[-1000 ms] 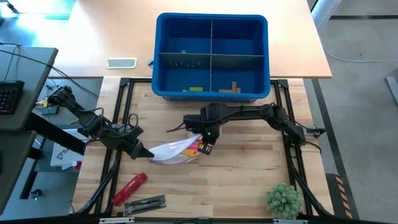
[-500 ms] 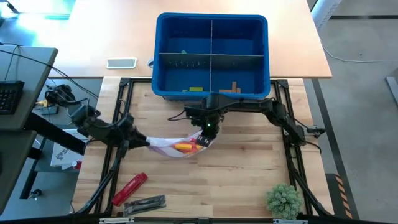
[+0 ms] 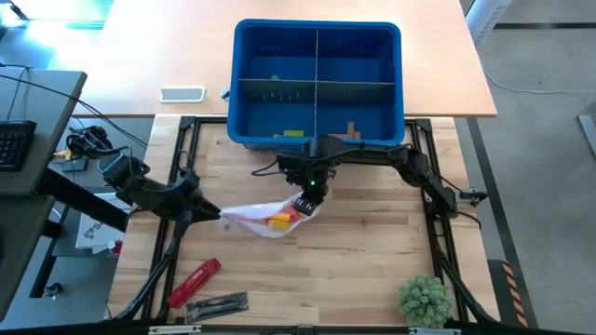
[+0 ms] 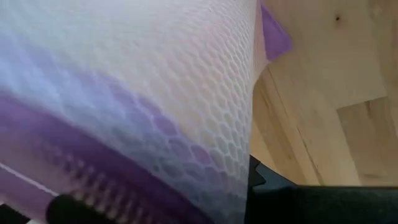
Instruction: Sort blocks
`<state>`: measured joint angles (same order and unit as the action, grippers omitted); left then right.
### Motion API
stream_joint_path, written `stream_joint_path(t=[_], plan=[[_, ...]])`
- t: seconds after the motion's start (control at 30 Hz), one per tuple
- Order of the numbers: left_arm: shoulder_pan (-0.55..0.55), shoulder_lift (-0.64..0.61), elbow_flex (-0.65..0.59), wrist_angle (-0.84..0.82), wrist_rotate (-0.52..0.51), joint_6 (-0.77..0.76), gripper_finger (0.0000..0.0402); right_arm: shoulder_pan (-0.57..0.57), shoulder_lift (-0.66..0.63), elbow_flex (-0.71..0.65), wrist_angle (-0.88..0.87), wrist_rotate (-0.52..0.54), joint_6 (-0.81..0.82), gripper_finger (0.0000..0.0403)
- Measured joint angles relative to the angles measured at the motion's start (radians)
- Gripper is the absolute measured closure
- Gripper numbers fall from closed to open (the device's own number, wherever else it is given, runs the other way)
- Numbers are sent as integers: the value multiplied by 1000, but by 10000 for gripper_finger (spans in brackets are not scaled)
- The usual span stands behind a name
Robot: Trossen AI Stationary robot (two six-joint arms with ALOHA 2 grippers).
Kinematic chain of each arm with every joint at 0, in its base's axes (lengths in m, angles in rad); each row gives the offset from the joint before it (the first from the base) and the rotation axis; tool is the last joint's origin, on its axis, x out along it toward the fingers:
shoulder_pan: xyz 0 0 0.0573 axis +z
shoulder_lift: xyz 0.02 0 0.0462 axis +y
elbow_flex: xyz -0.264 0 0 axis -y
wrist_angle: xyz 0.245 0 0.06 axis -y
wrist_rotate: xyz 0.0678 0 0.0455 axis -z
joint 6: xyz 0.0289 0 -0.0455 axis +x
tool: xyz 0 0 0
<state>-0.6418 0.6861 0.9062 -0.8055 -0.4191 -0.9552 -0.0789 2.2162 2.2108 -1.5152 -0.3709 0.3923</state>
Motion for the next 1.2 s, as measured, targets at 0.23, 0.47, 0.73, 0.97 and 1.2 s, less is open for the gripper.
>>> stream_joint_path(t=[0.23,0.47,0.73,0.97,1.2], plan=[[0,7,0,111,56,81,296,-9,0,0,-3,5,-13,403],[12,69,0,272,-37,213,262,-23,0,-1,-1,14,-25,403],[106,347,0,660,26,450,261,-68,0,-1,31,-36,25,403],[212,636,156,692,244,600,261,-105,0,-1,58,-41,56,403],[267,885,353,580,319,818,261,-138,0,-1,83,-41,82,403]])
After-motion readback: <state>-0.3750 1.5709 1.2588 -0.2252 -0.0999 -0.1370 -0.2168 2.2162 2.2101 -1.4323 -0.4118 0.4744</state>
